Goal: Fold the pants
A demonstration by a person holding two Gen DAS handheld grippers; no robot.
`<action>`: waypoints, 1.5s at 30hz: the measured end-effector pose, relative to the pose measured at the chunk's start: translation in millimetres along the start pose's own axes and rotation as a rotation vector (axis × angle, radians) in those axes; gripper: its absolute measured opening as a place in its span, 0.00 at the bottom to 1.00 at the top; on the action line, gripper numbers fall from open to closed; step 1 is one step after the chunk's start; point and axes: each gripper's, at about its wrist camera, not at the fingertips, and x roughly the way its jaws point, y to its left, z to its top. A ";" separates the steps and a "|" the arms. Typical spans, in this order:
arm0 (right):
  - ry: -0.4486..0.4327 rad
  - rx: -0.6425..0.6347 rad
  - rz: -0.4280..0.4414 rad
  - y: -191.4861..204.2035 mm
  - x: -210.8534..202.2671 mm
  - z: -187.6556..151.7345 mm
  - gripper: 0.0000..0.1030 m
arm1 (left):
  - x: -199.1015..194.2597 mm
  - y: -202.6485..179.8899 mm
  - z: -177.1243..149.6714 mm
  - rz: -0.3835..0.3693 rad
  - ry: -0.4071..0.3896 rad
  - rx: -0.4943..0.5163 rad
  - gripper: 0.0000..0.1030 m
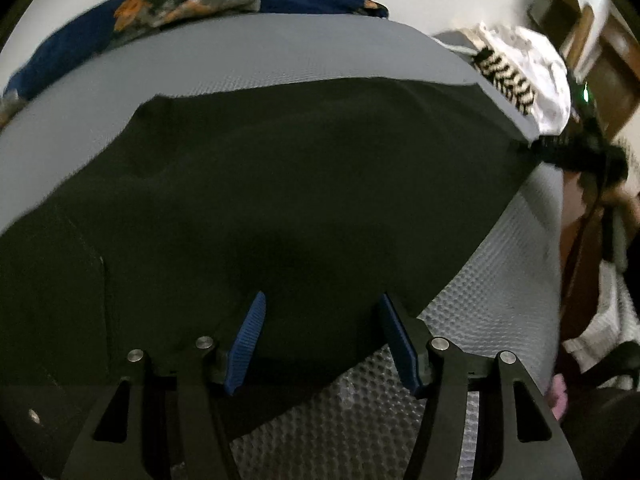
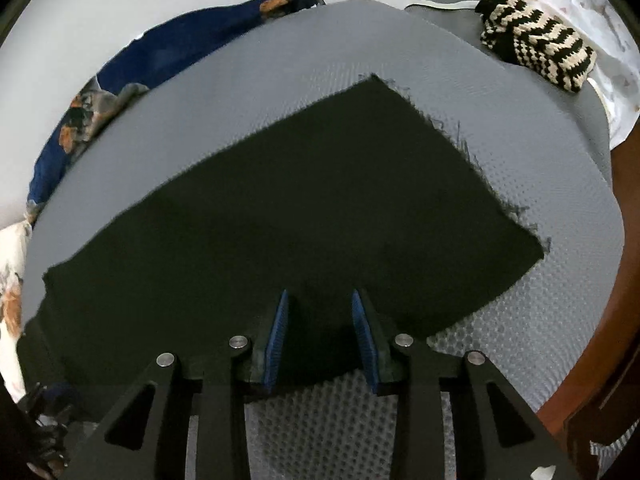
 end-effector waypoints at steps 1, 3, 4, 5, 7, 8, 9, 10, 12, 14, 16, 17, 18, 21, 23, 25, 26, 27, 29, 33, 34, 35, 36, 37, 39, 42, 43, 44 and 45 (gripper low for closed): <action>0.006 0.001 -0.001 -1.0 -0.5 -1.1 0.30 | -0.1 1.5 0.4 -0.006 0.002 -0.003 0.58; 0.017 0.006 -0.005 -2.4 -1.6 -0.9 0.30 | -1.5 0.9 -0.7 -0.005 0.009 0.008 0.58; 0.021 -0.001 -0.010 -1.0 -2.4 0.6 0.31 | -2.6 0.2 -0.6 -0.003 0.013 0.018 0.58; 0.019 -0.013 -0.011 2.4 -3.6 2.9 0.31 | -5.0 1.0 -0.7 -0.003 0.015 0.017 0.58; 0.008 -0.031 0.012 13.1 -5.7 8.0 0.31 | -11.9 7.2 1.1 -0.006 -0.001 -0.007 0.58; 0.004 -0.041 0.028 21.0 -4.9 9.9 0.31 | -17.5 12.5 2.1 0.001 -0.022 -0.025 0.58; 0.003 -0.056 0.050 30.1 -4.0 13.0 0.31 | -23.7 18.6 3.9 0.020 -0.047 -0.041 0.58; 0.005 -0.078 0.070 42.3 -2.2 16.0 0.31 | -27.4 22.8 5.6 0.038 -0.065 -0.053 0.58; 0.019 -0.135 0.115 71.2 3.6 21.6 0.31 | -38.1 39.7 7.8 0.089 -0.106 -0.098 0.58; 0.032 -0.187 0.153 98.8 9.7 26.7 0.31 | -46.5 59.8 7.8 0.124 -0.131 -0.162 0.58; 0.050 -0.250 0.209 134.0 16.4 31.2 0.31 | -52.5 78.7 5.5 0.154 -0.141 -0.215 0.58; 0.061 -0.277 0.236 150.9 19.0 32.6 0.31 | -56.6 90.8 3.4 0.180 -0.148 -0.243 0.58; 0.072 -0.309 0.266 168.9 21.9 34.1 0.31 | -58.6 97.2 1.5 0.192 -0.152 -0.256 0.58; 0.124 -0.415 0.383 230.3 29.7 39.3 0.31 | -64.1 120.5 -2.8 0.240 -0.162 -0.312 0.58; 0.168 -0.486 0.447 267.5 35.1 40.0 0.31 | -68.7 135.7 -6.4 0.263 -0.172 -0.346 0.58; 0.191 -0.566 0.488 304.8 39.5 39.5 0.32 | -73.3 147.8 -8.4 0.286 -0.180 -0.368 0.58; 0.201 -0.603 0.501 318.1 40.6 38.6 0.32 | -75.3 154.4 -9.6 0.296 -0.184 -0.378 0.58; 0.218 -0.647 0.517 334.8 43.6 37.9 0.32 | -77.2 157.4 -11.5 0.286 -0.187 -0.382 0.58; 0.257 -0.718 0.541 364.1 52.8 39.3 0.36 | -75.9 158.7 -11.2 0.263 -0.191 -0.396 0.58; 0.326 -0.832 0.557 405.8 73.5 38.9 0.43 | -75.1 155.1 -15.1 0.264 -0.194 -0.392 0.58; 0.347 -0.862 0.548 413.7 78.9 36.2 0.43 | -74.5 154.9 -16.3 0.264 -0.192 -0.391 0.58; 0.369 -0.889 0.540 419.6 84.3 33.4 0.43 | -75.4 154.9 -17.9 0.264 -0.192 -0.389 0.58; 0.384 -0.905 0.537 422.7 88.6 30.7 0.44 | -76.0 154.7 -18.6 0.263 -0.193 -0.389 0.58; 0.403 -0.923 0.537 425.3 93.1 27.8 0.44 | -76.3 154.7 -19.4 0.260 -0.195 -0.390 0.58; 0.430 -0.948 0.545 427.7 98.6 24.4 0.44 | -77.5 156.1 -21.0 0.253 -0.200 -0.396 0.58; 0.439 -0.969 0.576 430.9 100.2 23.8 0.29 | -77.5 157.8 -21.2 0.243 -0.203 -0.403 0.58; 0.441 -0.971 0.583 431.7 99.9 24.3 0.24 | -77.5 158.0 -21.5 0.242 -0.205 -0.403 0.58; 0.436 -0.961 0.601 431.3 98.7 26.8 0.13 | -77.4 158.1 -21.6 0.241 -0.205 -0.402 0.58; 0.444 -0.952 0.624 431.1 97.8 28.5 0.12 | -77.4 158.1 -21.6 0.242 -0.205 -0.400 0.58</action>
